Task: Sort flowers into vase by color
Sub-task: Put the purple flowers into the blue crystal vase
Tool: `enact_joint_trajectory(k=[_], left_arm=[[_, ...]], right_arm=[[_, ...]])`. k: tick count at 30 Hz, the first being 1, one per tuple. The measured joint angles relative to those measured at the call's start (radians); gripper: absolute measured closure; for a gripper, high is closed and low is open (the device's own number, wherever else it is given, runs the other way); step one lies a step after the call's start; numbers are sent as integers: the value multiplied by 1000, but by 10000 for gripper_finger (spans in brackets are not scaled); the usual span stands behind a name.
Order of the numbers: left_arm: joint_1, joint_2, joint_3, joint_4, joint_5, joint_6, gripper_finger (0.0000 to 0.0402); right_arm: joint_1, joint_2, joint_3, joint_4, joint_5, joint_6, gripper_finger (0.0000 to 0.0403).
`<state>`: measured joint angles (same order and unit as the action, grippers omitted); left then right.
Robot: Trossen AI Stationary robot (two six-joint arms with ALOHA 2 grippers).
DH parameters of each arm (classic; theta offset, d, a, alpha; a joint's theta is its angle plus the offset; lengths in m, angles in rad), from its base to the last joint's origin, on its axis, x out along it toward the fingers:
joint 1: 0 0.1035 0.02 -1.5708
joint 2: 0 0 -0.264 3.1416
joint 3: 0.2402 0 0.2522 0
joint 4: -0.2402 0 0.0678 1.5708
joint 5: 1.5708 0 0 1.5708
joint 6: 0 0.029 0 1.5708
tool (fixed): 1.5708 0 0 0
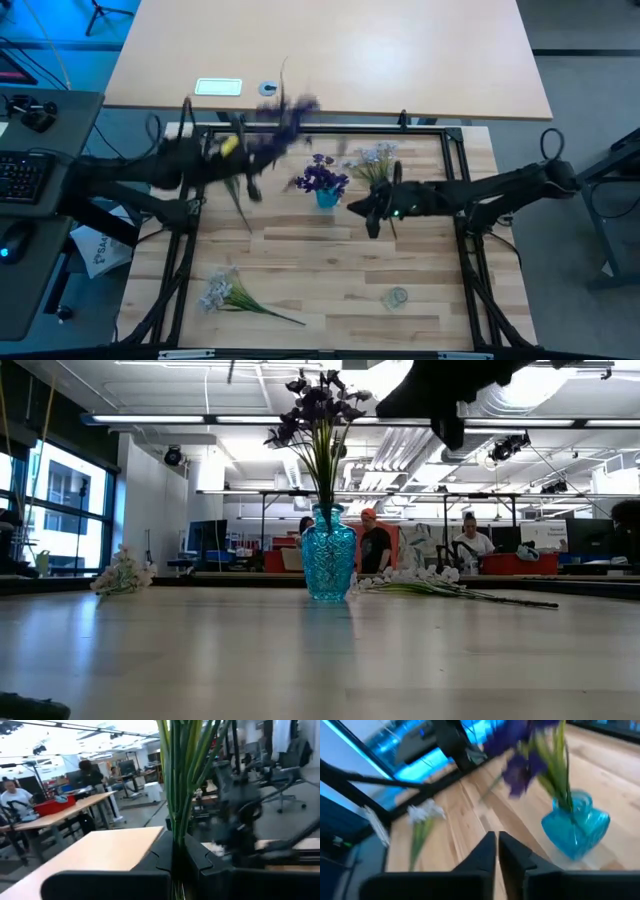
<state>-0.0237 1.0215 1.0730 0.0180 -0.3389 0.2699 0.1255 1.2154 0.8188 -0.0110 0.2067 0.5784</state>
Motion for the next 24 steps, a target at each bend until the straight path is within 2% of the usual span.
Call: enact_joint_trajectory(k=[2, 4, 6, 8, 11, 14, 18, 24], left_arm=[[128, -5, -36, 24, 179, -19, 401], [254, -2, -95, 129, 359, -67, 401], [368, 13, -179, 288, 480, -144, 401], [466, 44, -270, 483, 549, -245, 401], [571, 122, -389, 792, 604, -429, 401], [616, 235, -467, 1010, 622, -603, 401], [582, 420, -483, 1260, 681, -725, 401], [541, 654, -483, 1554, 618, -833, 401]], right_arm=[[-12, -42, 0, -1, -1, 1, 388], [-16, -81, 0, -6, 12, 15, 384], [-16, -113, 0, -10, 36, 21, 392], [-13, -138, 0, -18, 45, 18, 400], [-6, -168, 0, -31, 46, 16, 397], [0, -188, 0, -52, 44, 5, 401], [1, -197, 0, -61, 45, -10, 401], [1, -197, 0, -68, 19, -11, 402]])
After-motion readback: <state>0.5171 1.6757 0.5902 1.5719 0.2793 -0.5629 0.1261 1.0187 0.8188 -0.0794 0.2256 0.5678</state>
